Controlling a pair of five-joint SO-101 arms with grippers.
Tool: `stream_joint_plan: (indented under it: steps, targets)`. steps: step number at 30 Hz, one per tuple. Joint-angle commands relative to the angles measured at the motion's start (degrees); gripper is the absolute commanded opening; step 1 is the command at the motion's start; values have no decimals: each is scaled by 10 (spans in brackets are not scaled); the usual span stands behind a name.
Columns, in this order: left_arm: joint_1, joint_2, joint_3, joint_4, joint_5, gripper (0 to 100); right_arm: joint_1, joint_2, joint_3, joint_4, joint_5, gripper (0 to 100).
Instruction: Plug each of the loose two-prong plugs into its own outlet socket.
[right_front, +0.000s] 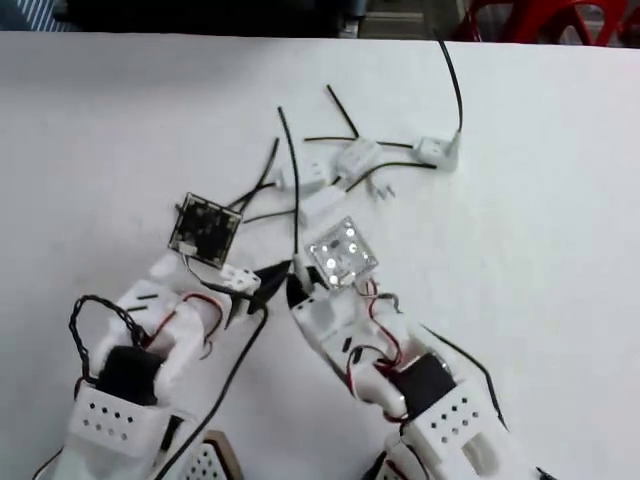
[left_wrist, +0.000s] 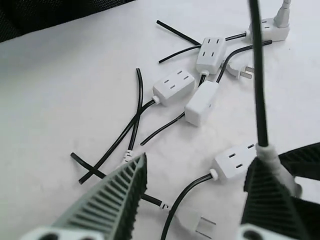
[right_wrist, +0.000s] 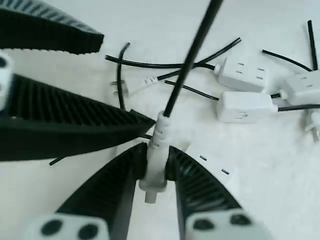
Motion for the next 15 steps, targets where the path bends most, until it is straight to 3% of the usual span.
stream_joint_plan:
  steps: [1,15]
  targets:
    - [8,-8,-2,-7,-6,312,-34,-60,-6,23,-4,17]
    - [36,-9,-30,-7,-7,310,-53,-75,10,43,-4,17]
